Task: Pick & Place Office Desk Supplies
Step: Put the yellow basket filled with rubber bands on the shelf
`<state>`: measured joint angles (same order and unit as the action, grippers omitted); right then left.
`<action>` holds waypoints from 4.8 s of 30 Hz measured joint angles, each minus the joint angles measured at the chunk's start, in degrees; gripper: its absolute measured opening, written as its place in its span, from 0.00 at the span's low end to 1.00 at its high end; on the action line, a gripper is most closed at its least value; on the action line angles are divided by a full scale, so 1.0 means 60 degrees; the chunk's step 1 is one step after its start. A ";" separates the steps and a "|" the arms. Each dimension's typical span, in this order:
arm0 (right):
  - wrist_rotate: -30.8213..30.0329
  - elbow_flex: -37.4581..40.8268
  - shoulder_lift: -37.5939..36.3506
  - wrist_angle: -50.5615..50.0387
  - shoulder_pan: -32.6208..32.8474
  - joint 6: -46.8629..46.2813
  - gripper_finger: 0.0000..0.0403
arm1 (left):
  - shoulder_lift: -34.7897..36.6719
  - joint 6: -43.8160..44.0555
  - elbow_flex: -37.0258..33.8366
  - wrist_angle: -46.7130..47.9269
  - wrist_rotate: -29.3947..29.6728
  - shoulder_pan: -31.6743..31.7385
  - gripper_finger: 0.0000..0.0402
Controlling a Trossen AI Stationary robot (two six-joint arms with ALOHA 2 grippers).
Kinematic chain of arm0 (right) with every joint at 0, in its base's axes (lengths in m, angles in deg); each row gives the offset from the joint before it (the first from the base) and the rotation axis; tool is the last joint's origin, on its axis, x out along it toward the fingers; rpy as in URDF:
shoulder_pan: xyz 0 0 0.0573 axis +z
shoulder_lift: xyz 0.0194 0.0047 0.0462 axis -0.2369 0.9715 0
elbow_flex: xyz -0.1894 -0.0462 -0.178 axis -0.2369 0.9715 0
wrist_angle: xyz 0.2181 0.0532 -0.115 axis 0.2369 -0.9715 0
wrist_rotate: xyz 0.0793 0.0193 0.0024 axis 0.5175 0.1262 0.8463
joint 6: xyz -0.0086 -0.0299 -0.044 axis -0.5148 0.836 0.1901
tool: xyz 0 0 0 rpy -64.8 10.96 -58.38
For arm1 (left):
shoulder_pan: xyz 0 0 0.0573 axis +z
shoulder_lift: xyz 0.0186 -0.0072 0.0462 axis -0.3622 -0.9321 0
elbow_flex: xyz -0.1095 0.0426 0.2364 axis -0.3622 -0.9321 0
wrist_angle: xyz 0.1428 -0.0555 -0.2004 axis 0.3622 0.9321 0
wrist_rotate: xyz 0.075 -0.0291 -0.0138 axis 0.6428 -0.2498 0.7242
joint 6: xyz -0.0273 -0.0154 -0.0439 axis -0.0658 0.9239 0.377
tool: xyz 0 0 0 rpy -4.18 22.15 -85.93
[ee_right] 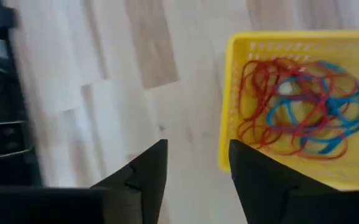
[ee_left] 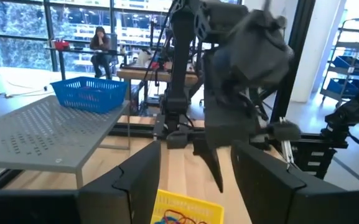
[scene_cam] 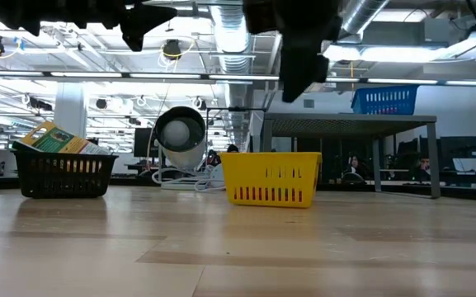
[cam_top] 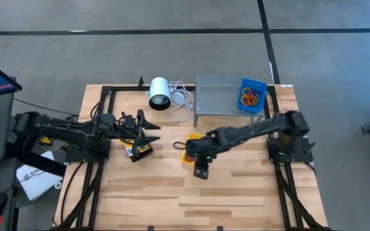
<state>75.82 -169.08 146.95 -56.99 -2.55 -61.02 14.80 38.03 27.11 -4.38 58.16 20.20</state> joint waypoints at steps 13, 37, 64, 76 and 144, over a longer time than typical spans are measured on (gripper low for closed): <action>-0.1242 -0.1575 0.1852 -0.1415 0.0282 0.0577 0.38 | 0.0000 0.0001 0.0000 0.0144 -0.0007 0.0000 0.48; -0.2132 -0.1506 0.1837 -0.0433 0.0238 0.0347 0.45 | 0.1522 0.0222 0.0000 0.1638 -0.0015 -0.0022 0.48; -0.1326 0.0607 0.1848 0.1506 0.0034 0.0046 0.43 | 0.1497 0.0224 0.0000 0.1709 -0.0011 -0.0022 0.48; -0.1055 0.1588 0.1848 0.2654 -0.0075 0.0021 0.39 | 0.1497 0.0226 0.0000 0.1706 -0.0008 -0.0022 0.48; -0.1996 -0.3070 0.1742 -0.2923 0.1528 -0.0250 0.00 | 0.1494 0.0226 0.0000 0.1702 -0.0007 -0.0021 0.48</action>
<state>63.85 -187.51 157.41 -74.52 6.62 -62.52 23.76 39.38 27.11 5.83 58.12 20.07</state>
